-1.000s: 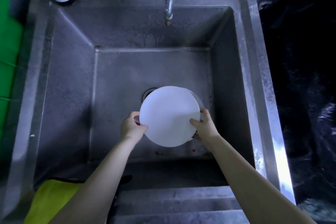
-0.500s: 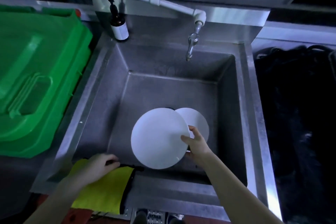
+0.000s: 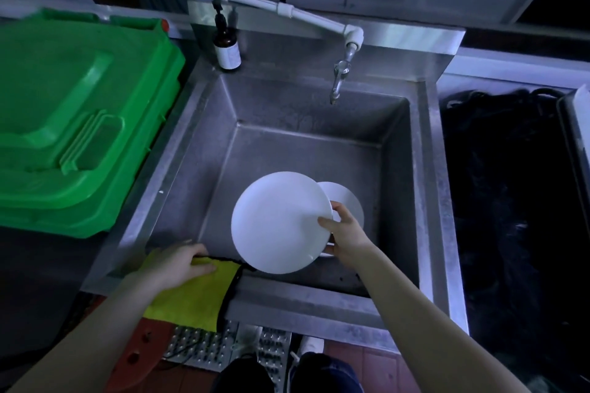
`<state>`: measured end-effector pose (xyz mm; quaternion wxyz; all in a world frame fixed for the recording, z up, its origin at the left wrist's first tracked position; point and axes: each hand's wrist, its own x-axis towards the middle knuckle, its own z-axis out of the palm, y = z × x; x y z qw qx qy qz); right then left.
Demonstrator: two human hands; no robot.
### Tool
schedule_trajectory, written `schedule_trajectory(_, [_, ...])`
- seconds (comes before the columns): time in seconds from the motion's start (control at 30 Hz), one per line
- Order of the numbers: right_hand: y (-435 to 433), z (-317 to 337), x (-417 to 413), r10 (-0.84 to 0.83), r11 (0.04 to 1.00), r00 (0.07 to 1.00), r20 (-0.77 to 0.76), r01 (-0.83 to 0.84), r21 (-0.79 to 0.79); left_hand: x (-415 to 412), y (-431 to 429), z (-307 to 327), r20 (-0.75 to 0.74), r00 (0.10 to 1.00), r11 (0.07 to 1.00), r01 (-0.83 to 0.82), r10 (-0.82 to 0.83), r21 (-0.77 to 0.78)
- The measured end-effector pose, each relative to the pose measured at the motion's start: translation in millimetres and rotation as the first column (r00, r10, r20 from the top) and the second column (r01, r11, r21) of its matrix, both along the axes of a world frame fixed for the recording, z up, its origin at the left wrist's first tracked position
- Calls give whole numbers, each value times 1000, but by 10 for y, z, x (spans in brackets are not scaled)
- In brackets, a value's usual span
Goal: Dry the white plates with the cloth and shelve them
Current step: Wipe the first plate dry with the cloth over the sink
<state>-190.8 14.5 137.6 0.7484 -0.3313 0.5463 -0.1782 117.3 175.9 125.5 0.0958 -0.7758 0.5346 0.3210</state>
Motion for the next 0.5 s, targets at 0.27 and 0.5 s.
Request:
schedule_trajectory(0.27, [16, 73, -2, -45, 998, 998, 33, 43, 46, -206, 46, 256, 135, 991, 967, 39, -5, -251])
schedule_trajectory(0.5, [58, 200, -123, -83, 997, 994, 74, 83, 6, -222, 88, 507, 118, 992, 978, -25, 50, -207])
